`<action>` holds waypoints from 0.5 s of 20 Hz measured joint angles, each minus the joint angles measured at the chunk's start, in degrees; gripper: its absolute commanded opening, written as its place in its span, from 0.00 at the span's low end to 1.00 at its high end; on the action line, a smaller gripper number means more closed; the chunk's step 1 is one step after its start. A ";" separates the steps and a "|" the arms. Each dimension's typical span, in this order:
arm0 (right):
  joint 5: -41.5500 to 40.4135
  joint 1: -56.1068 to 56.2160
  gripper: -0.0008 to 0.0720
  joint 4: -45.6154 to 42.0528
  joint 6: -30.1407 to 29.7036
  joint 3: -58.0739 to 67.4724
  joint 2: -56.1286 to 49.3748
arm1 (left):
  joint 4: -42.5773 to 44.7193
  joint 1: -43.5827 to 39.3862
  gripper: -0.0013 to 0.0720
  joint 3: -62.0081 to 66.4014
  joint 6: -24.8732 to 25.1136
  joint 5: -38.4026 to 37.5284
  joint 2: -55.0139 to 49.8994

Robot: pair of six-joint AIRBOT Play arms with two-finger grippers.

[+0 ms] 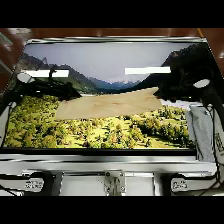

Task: Fold the shirts.

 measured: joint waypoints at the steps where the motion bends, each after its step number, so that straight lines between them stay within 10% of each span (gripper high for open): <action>1: 1.84 0.00 0.09 0.07 0.09 0.31 3.02 | -0.04 -3.15 0.08 -0.72 -0.02 2.01 -0.02; 10: 16.06 0.15 0.09 -2.10 9.92 1.20 30.71 | -8.39 -32.87 0.08 -3.52 -3.48 33.66 -6.03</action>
